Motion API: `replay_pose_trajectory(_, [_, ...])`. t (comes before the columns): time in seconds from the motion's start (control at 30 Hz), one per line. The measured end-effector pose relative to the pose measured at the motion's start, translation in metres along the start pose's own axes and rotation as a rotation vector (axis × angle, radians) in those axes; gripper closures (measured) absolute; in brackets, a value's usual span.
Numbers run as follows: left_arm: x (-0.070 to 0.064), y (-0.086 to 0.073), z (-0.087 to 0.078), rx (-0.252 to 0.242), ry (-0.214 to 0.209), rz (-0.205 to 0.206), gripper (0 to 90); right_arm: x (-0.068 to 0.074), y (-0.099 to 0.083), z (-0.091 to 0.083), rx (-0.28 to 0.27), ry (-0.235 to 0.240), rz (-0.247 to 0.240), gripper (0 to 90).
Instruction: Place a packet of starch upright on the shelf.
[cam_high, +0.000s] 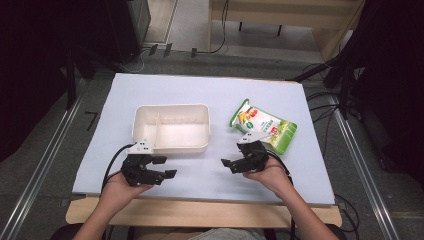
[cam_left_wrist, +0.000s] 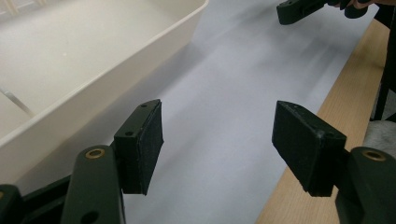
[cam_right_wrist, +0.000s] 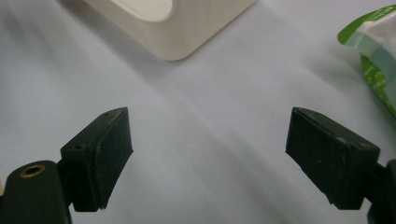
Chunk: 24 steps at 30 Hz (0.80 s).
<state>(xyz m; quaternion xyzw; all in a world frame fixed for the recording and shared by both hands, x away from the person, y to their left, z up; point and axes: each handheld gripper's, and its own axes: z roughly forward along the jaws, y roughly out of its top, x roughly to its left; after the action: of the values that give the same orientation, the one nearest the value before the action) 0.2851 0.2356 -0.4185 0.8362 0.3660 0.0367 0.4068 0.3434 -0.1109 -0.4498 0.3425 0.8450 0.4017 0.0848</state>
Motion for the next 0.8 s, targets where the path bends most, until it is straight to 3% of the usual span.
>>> replay_pose_trajectory(0.1, [-0.0002, 0.0001, 0.0002, -0.001, 0.002, -0.002, 34.3, -0.0006, 0.0007, -0.0001, 0.007, 0.019, 0.034, 14.8])
replay_pose_trajectory(0.2, [-0.0003, 0.0, 0.0003, 0.0, 0.002, 0.0, 34.3, -0.0007, 0.0011, -0.0033, 0.011, 0.061, 0.021, 14.9])
replay_pose_trajectory(0.27, [-0.0001, 0.0002, 0.0001, 0.0, 0.001, 0.0, 34.3, 0.0, 0.0007, -0.0032, 0.013, 0.062, 0.014, 16.0])
replay_pose_trajectory(0.33, [0.0001, 0.0004, 0.0001, 0.001, 0.0, 0.0, 34.3, 0.0, 0.0003, -0.003, 0.018, 0.076, 0.019, 21.4])
replay_pose_trajectory(0.8, [-0.0004, 0.0005, 0.0001, -0.002, -0.012, 0.005, 34.3, -0.009, -0.0005, -0.0094, 0.013, 0.074, 0.028, 38.3])
